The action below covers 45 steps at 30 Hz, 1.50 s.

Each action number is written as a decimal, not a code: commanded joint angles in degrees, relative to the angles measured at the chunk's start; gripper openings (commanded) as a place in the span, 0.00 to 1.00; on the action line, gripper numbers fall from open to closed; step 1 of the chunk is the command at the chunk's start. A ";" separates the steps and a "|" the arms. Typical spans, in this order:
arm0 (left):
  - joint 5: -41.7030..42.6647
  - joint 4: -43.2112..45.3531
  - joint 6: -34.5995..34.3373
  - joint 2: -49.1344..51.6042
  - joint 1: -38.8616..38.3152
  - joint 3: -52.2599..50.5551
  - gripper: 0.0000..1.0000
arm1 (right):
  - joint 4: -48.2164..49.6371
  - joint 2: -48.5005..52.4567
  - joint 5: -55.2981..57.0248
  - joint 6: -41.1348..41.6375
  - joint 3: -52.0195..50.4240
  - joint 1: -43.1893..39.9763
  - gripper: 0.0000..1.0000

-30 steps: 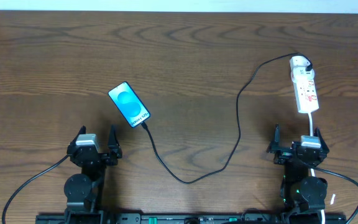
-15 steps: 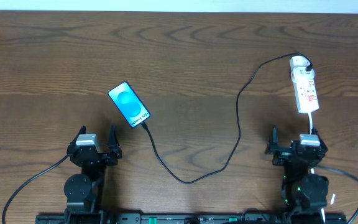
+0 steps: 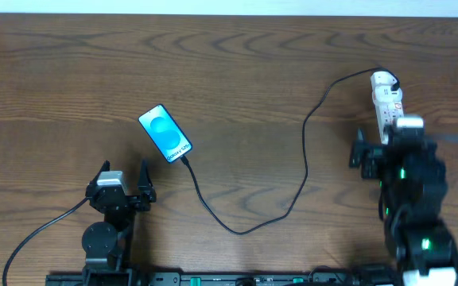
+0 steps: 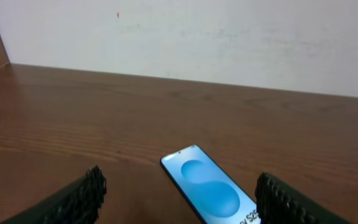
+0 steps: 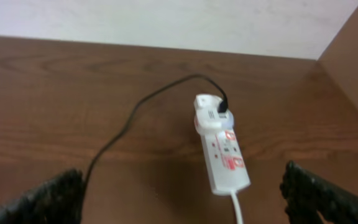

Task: Plug charger to phone and switch on socket
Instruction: 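Raise the right gripper up to the power strip's right side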

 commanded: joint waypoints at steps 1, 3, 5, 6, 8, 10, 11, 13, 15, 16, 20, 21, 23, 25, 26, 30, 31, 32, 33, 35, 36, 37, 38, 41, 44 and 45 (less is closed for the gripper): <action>-0.57 -2.43 0.37 -0.37 0.24 -0.87 0.79 | -4.00 7.96 0.46 -0.13 9.53 -0.20 0.99; -0.57 -2.40 0.37 -0.37 0.24 -0.87 0.79 | -7.80 12.96 0.46 -0.11 15.39 -0.24 0.99; -0.57 -2.40 0.37 -0.37 0.24 -0.87 0.79 | -10.84 17.18 0.48 -0.11 20.46 -0.48 0.99; -0.57 -2.40 0.37 -0.37 0.24 -0.87 0.79 | -12.87 20.31 0.46 -0.09 24.22 -1.09 0.99; -0.57 -2.43 0.37 -0.37 0.24 -0.87 0.79 | -15.02 23.43 0.39 -0.02 28.09 -2.25 0.99; -0.57 -2.40 0.37 -0.37 0.24 -0.87 0.79 | -16.92 25.79 0.24 1.03 31.19 -3.78 0.99; -0.57 -2.40 0.37 -0.37 0.24 -0.87 0.79 | -17.81 26.84 0.02 1.81 32.59 -4.81 0.99; -0.57 -2.40 0.37 -0.37 0.24 -0.87 0.79 | -19.04 28.41 -1.33 2.80 34.69 -7.10 0.99; -0.57 -2.40 0.37 -0.37 0.24 -0.87 0.79 | -19.52 29.46 -4.00 3.21 35.93 -9.90 0.99; -0.57 -2.43 0.37 -0.37 0.24 -0.87 0.79 | -19.61 29.81 -5.16 3.98 36.30 -11.50 0.99; -0.57 -2.40 0.37 -0.37 0.24 -0.87 0.79 | -19.63 30.93 -9.90 5.73 36.59 -18.10 0.99; -0.57 -2.43 0.37 -0.37 0.24 -0.87 0.79 | -19.69 31.34 -12.13 5.70 36.59 -19.98 0.99; -0.57 -2.43 0.37 -0.37 0.24 -0.87 0.79 | -19.93 32.20 -17.66 5.64 36.57 -22.86 0.99; -0.57 -2.40 0.37 -0.37 0.24 -0.87 0.79 | -20.17 32.85 -22.36 5.68 36.54 -24.74 0.99; -0.57 -2.40 0.37 -0.37 0.24 -0.87 0.79 | -20.26 33.11 -22.93 5.68 36.48 -25.29 0.99; -0.57 -2.40 0.37 -0.37 0.24 -0.87 0.79 | -20.09 33.51 -22.86 5.70 36.41 -25.66 0.99; -0.57 -2.40 0.37 -0.37 0.24 -0.87 0.79 | -19.82 33.64 -22.91 5.70 36.41 -25.66 0.99; -0.57 -2.43 0.37 -0.37 0.24 -0.87 0.79 | -19.32 33.64 -22.91 5.73 36.41 -25.68 0.99; -0.57 -2.43 0.37 -0.37 0.24 -0.87 0.79 | -18.84 33.66 -22.80 5.73 36.41 -25.66 0.99; -0.57 -2.43 0.37 -0.37 0.24 -0.87 0.79 | -18.08 33.66 -22.23 7.15 36.44 -25.75 0.99; -0.57 -2.40 0.37 -0.37 0.24 -0.87 0.79 | -17.92 33.68 -21.94 8.35 36.44 -25.73 0.99; -0.57 -2.40 0.37 -0.37 0.24 -0.87 0.80 | -17.77 33.81 -21.73 9.42 36.44 -25.73 0.99; -0.57 -2.40 0.37 -0.37 0.24 -0.87 0.79 | -17.66 33.94 -21.55 10.38 36.44 -25.73 0.99; -0.57 -2.43 0.37 -0.37 0.24 -0.87 0.79 | -17.62 34.73 -21.57 12.07 36.59 -25.75 0.99; -0.57 -2.40 0.37 -0.37 0.24 -0.87 0.79 | -18.40 36.54 -20.74 12.20 37.75 -25.73 0.99; -0.57 -2.43 0.37 -0.37 0.24 -0.87 0.79 | -19.15 37.31 -20.06 12.17 38.49 -25.75 0.99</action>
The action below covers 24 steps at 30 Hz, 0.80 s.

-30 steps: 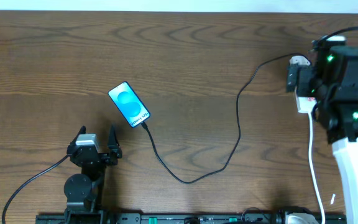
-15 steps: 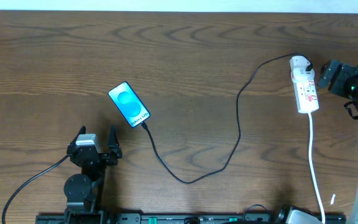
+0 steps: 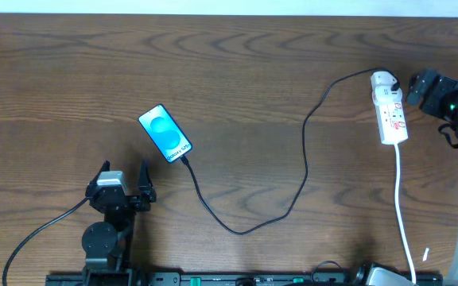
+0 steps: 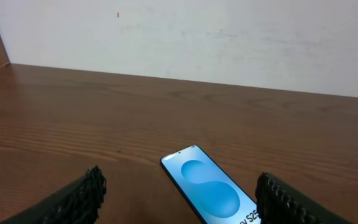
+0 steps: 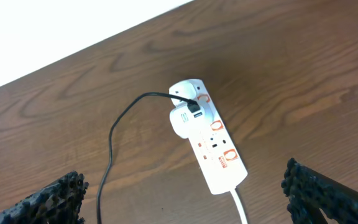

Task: Plug charger to phone and switch on socket
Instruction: 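Raise the right gripper up to the power strip's right side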

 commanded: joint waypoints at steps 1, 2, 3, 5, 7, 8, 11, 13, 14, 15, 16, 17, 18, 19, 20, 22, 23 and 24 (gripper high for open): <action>-0.57 -2.38 0.37 -0.37 0.24 -0.90 0.79 | -1.90 3.21 1.90 1.90 3.63 -0.24 0.99; -0.57 -2.38 0.37 -0.37 0.24 -0.90 0.79 | -2.86 4.15 2.56 1.88 4.68 -0.24 0.99; -0.57 -2.38 0.37 -0.37 0.24 -0.90 0.79 | -4.04 5.33 3.02 1.40 6.03 -0.24 0.99; -0.57 -2.40 0.37 -0.37 0.24 -0.90 0.79 | -6.25 7.67 3.19 -0.09 8.92 -0.24 0.99; -0.57 -2.40 0.37 -0.37 0.24 -0.90 0.79 | -9.07 10.58 3.21 -1.77 12.63 -0.31 0.99; -0.57 -2.38 0.37 -0.37 0.24 -0.90 0.79 | -10.29 11.93 3.21 -2.38 14.34 -0.35 0.99; -0.57 -2.38 0.37 -0.37 0.24 -0.90 0.79 | -13.73 16.26 3.19 -4.13 19.61 -0.85 0.99; -0.57 -2.40 0.37 -0.37 0.24 -0.90 0.79 | -14.97 18.69 3.19 -4.87 22.12 -1.14 0.99; -0.57 -2.40 0.37 -0.37 0.24 -0.90 0.79 | -15.39 19.91 3.19 -5.27 23.23 -1.33 0.99; -0.57 -2.40 0.37 -0.37 0.24 -0.90 0.79 | -15.63 21.20 3.19 -5.70 24.22 -1.53 0.99; -0.57 -2.38 0.37 -0.37 0.24 -0.90 0.79 | -15.80 22.38 3.17 -5.97 25.09 -1.75 0.99; -0.57 -2.40 0.35 -0.37 0.24 -0.90 0.79 | -15.80 23.34 3.13 -6.12 25.64 -1.99 0.99; -0.57 -2.38 0.35 -0.37 0.24 -0.90 0.79 | -15.78 24.68 3.13 -6.14 26.27 -2.34 0.99; -0.57 -2.38 0.37 -0.37 0.24 -0.90 0.79 | -15.78 25.59 2.93 -6.34 26.64 -2.58 0.99; -0.57 -2.38 0.37 -0.37 0.24 -0.90 0.79 | -15.80 26.73 2.21 -7.15 27.04 -2.97 0.99; -0.57 -2.38 0.37 -0.37 0.24 -0.90 0.79 | -15.78 28.46 0.15 -8.66 27.34 -3.63 0.99; -0.57 -2.40 0.37 -0.37 0.24 -0.90 0.79 | -15.80 29.33 -1.38 -9.92 27.34 -3.98 0.99; -0.57 -2.40 0.37 -0.37 0.24 -0.90 0.79 | -15.85 30.21 -3.17 -11.58 27.34 -4.28 0.99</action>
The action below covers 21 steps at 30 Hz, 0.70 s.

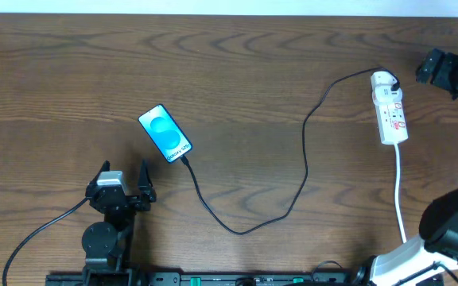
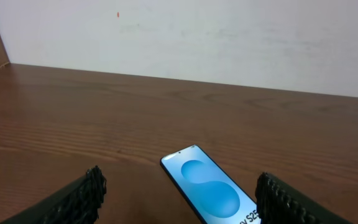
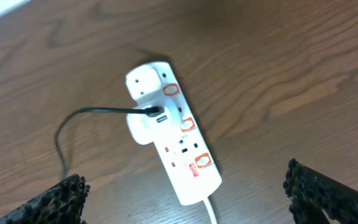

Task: Plug charger to phone and switch on socket
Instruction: 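Raise the right gripper up to the power strip's right side, then lower the right gripper onto the power strip's orange switch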

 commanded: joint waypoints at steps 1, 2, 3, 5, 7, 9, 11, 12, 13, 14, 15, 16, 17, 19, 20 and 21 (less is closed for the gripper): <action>-0.57 -2.38 0.35 -0.37 0.24 -0.90 0.79 | -0.37 2.93 -6.23 -6.32 1.44 -1.31 0.99; -0.57 -2.40 0.35 -0.37 0.24 -0.90 0.79 | -0.46 3.74 -8.46 -8.61 1.44 -1.44 0.99; -0.57 -2.38 0.35 -0.37 0.24 -0.90 0.79 | -0.52 4.44 -9.97 -10.27 1.44 -1.44 0.99; -0.57 -2.40 0.35 -0.37 0.24 -0.90 0.79 | -0.61 5.68 -11.30 -11.80 1.44 -1.42 0.99; -0.57 -2.38 0.35 -0.37 0.24 -0.90 0.79 | -0.66 7.23 -11.39 -11.98 1.44 -1.42 0.99; -0.57 -2.40 0.35 -0.37 0.24 -0.90 0.79 | -0.66 8.59 -11.39 -12.04 1.42 -1.42 0.99; -0.57 -2.40 0.35 -0.37 0.24 -0.90 0.79 | -0.63 9.75 -11.41 -12.22 1.42 -1.42 0.99; -0.57 -2.40 0.35 -0.37 0.24 -0.90 0.79 | -0.63 10.47 -11.52 -12.20 1.42 -1.42 0.99; -0.57 -2.38 0.35 -0.37 0.24 -0.90 0.79 | -0.63 10.99 -11.63 -12.20 1.42 -1.42 0.99; -0.57 -2.40 0.35 -0.37 0.24 -0.90 0.79 | -0.63 11.89 -11.78 -12.20 1.42 -1.42 0.99; -0.57 -2.38 0.35 -0.37 0.24 -0.90 0.79 | -0.61 12.26 -11.87 -12.20 1.42 -1.42 0.99; -0.57 -2.38 0.35 -0.37 0.24 -0.90 0.79 | -0.48 12.90 -12.61 -12.79 1.42 -1.42 0.99; -0.57 -2.40 0.35 -0.37 0.24 -0.90 0.79 | -0.48 13.09 -13.42 -13.46 1.42 -1.42 0.99; -0.57 -2.40 0.35 -0.37 0.24 -0.90 0.79 | -0.46 13.53 -14.36 -14.45 1.42 -1.42 0.99; -0.57 -2.38 0.35 -0.37 0.24 -0.90 0.79 | -0.37 13.68 -14.53 -14.58 1.42 -1.40 0.99; -0.57 -2.38 0.35 -0.37 0.24 -0.90 0.79 | -0.20 13.86 -14.53 -14.58 1.40 -1.40 0.99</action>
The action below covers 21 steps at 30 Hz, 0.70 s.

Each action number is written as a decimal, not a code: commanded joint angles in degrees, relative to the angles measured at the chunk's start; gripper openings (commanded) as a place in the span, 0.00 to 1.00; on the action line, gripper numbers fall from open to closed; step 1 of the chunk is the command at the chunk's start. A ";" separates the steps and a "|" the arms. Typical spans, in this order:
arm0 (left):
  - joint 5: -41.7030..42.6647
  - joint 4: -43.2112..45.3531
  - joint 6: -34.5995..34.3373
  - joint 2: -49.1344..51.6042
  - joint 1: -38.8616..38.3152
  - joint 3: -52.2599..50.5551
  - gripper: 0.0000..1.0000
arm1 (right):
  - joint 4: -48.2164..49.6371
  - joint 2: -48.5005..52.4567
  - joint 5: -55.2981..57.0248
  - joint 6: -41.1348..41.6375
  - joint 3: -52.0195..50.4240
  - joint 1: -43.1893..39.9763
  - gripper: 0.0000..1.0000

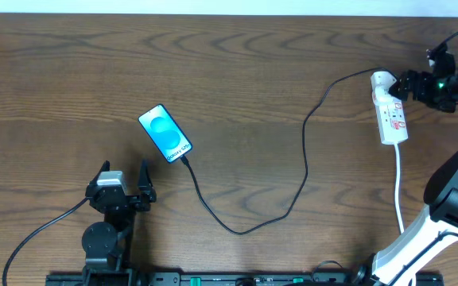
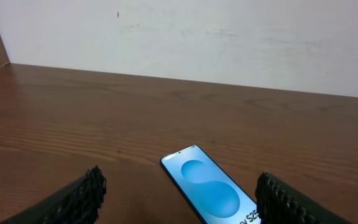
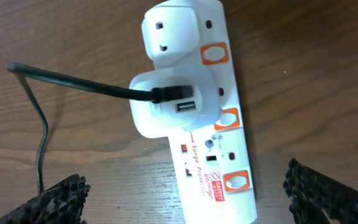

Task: Plug charger to phone and switch on socket
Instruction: 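Lower the right gripper onto the power strip's orange switch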

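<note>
The phone (image 1: pixel 165 133) lies face up with a lit blue screen, and the black cable (image 1: pixel 237 226) is plugged into its lower end. The cable runs to a white adapter (image 3: pixel 173 106) seated in the white power strip (image 1: pixel 389 107). The strip carries orange switches (image 3: pixel 229 118). My right gripper (image 3: pixel 188 199) is open, hovering close over the strip and reaching it from the right (image 1: pixel 410 86). My left gripper (image 2: pixel 179 202) is open and holds nothing, just short of the phone (image 2: pixel 210 190).
The strip's white lead (image 1: pixel 400 191) runs down toward the table's front edge. The black cable loops across the middle of the wooden table (image 1: pixel 237 71). A white wall (image 2: pixel 185 37) rises behind the table's far edge.
My right gripper has come in from the table's far right corner to just right of the strip. The strip now fills the right wrist view. The left arm, phone and cable are unchanged.
My open right gripper first sat on the near side of the strip, looking along it. It then stood to the strip's right, later farther out by the right corner, and now close over the strip. The phone stayed plugged in, and the left gripper stayed open and still.
</note>
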 commanded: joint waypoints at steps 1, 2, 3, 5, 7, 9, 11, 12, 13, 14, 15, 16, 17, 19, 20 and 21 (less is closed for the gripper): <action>-0.57 -2.38 0.35 -0.37 0.24 -0.90 0.79 | 0.46 0.76 -2.51 -2.19 1.36 -0.02 0.99; -0.57 -2.38 0.35 -0.37 0.24 -0.90 0.79 | 0.63 0.94 -2.49 -2.23 1.33 0.00 0.99; -0.57 -2.38 0.35 -0.37 0.24 -0.90 0.79 | 0.83 1.14 -2.49 -2.21 1.33 0.00 0.99; -0.57 -2.38 0.35 -0.37 0.24 -0.90 0.79 | 1.16 1.70 -2.51 -2.19 1.33 -0.02 0.99; -0.57 -2.38 0.35 -0.37 0.24 -0.90 0.79 | 1.18 2.49 -2.51 -2.16 1.33 0.02 0.99; -0.57 -2.38 0.35 -0.37 0.24 -0.90 0.79 | 1.16 3.26 -2.84 -2.16 1.22 0.07 0.99; -0.57 -2.38 0.35 -0.37 0.24 -0.90 0.79 | 1.18 3.93 -3.98 -2.21 1.22 0.15 0.99; -0.57 -2.38 0.35 -0.37 0.24 -0.90 0.79 | 1.18 4.13 -4.48 -2.25 1.22 0.17 0.99; -0.57 -2.38 0.35 -0.37 0.24 -0.90 0.79 | 1.14 4.20 -5.35 -2.84 1.22 0.22 0.98; -0.57 -2.38 0.35 -0.37 0.24 -0.90 0.79 | 1.09 4.22 -6.36 -3.85 1.22 0.28 0.98; -0.57 -2.40 0.35 -0.37 0.24 -0.90 0.79 | 1.16 4.22 -6.88 -4.28 1.22 0.35 0.98; -0.57 -2.38 0.35 -0.37 0.24 -0.90 0.79 | 1.36 4.22 -7.04 -4.28 1.22 0.39 0.98; -0.57 -2.38 0.35 -0.37 0.24 -0.90 0.79 | 1.46 4.22 -7.02 -4.31 1.22 0.44 0.98; -0.57 -2.38 0.35 -0.37 0.24 -0.90 0.79 | 1.60 4.37 -6.99 -4.68 1.20 0.52 0.99; -0.57 -2.38 0.35 -0.37 0.24 -0.90 0.79 | 1.60 4.42 -6.97 -4.79 1.20 0.55 0.99; -0.57 -2.38 0.35 -0.37 0.24 -0.90 0.79 | 1.64 4.46 -6.93 -4.96 1.16 0.59 0.99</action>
